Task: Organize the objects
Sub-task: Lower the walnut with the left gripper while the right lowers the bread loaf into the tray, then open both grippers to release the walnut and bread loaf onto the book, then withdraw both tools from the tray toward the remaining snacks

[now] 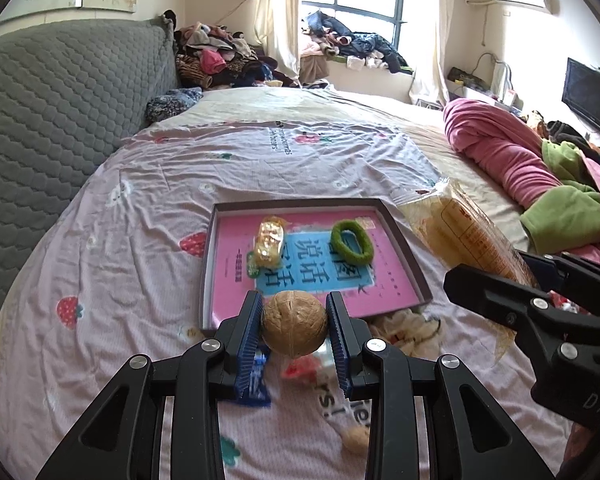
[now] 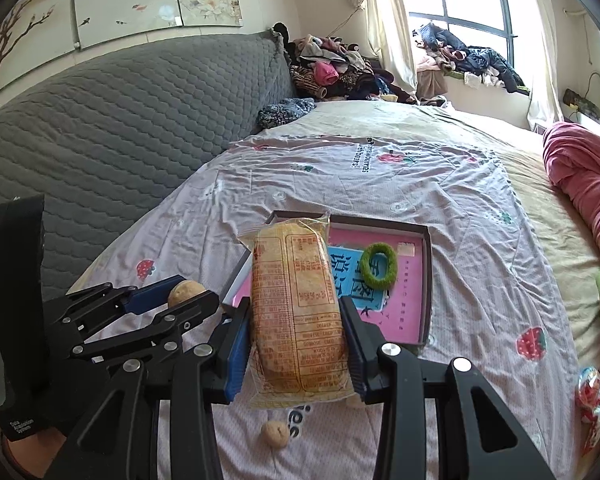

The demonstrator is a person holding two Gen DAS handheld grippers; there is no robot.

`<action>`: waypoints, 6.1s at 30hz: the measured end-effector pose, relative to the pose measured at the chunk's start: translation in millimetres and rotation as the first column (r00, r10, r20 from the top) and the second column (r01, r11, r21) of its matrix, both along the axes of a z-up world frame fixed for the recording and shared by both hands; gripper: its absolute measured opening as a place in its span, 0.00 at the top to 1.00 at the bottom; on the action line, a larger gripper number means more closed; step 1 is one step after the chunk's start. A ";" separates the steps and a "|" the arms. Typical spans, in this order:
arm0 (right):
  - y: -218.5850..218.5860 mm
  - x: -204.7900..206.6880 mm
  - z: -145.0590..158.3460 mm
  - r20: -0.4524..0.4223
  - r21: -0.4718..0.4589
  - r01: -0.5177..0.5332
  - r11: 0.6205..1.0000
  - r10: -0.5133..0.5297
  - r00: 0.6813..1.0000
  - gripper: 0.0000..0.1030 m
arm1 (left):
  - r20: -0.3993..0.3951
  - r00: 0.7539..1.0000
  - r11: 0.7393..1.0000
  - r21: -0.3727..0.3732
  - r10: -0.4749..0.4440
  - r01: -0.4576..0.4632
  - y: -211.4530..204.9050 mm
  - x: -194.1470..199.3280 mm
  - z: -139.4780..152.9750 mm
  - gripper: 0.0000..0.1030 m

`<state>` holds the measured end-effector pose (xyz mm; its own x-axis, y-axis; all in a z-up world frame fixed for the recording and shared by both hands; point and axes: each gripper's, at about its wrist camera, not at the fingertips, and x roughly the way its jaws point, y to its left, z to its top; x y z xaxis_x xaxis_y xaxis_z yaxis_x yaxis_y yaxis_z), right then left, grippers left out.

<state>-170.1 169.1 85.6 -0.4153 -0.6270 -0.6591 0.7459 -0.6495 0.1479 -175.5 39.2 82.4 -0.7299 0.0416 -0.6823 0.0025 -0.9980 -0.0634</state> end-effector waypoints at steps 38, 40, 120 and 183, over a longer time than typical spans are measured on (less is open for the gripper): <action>-34.7 -125.2 -125.2 0.003 0.092 0.146 0.985 -0.147 0.989 0.59 | 0.046 0.997 0.997 -0.037 -0.062 0.064 17.3 -147.5 -118.9 0.67; -32.4 -130.3 -133.6 0.015 0.108 0.151 0.983 -0.154 0.988 0.59 | 0.049 0.996 0.996 -0.044 -0.074 0.076 23.2 -151.8 -123.9 0.67; 27.9 -48.5 -49.6 0.003 0.075 0.160 0.984 -0.161 0.987 0.27 | 0.098 0.992 0.995 -0.070 0.073 -0.067 -5.0 -52.0 -38.9 0.23; 83.8 45.6 -49.8 -0.009 0.204 0.192 0.960 -0.195 0.981 0.01 | 0.193 0.981 0.997 -0.078 0.008 0.007 52.3 98.7 -81.9 0.18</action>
